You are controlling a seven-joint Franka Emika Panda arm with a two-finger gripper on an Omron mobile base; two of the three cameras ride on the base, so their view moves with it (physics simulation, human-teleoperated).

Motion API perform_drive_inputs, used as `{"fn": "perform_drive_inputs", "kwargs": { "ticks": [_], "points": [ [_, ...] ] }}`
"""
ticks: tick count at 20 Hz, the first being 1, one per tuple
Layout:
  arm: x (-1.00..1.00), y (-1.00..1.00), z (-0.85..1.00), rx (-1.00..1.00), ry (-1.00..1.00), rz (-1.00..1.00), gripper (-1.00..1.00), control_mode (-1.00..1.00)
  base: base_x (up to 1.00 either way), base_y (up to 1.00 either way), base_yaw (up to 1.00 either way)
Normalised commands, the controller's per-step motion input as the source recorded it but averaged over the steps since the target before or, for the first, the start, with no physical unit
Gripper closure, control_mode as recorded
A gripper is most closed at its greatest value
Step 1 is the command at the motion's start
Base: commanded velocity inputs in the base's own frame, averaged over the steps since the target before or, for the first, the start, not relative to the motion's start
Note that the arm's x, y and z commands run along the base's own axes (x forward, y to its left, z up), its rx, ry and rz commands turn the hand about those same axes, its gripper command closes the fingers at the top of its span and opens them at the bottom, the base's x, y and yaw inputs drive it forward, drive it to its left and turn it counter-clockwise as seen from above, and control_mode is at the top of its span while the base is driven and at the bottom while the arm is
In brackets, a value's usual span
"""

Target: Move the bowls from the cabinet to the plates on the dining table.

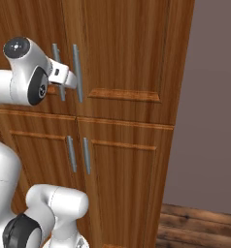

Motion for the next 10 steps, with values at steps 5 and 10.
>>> {"fn": "perform_drive_inputs", "kwargs": {
  "ticks": [5,10],
  "points": [
    [0.14,0.00,0.00,0.00,0.00,0.00,-1.00,-1.00,0.00,0.00,0.00],
    [0.16,0.00,0.00,0.00,0.00,0.00,-1.00,-1.00,0.00,0.00,0.00]
  ]
}}
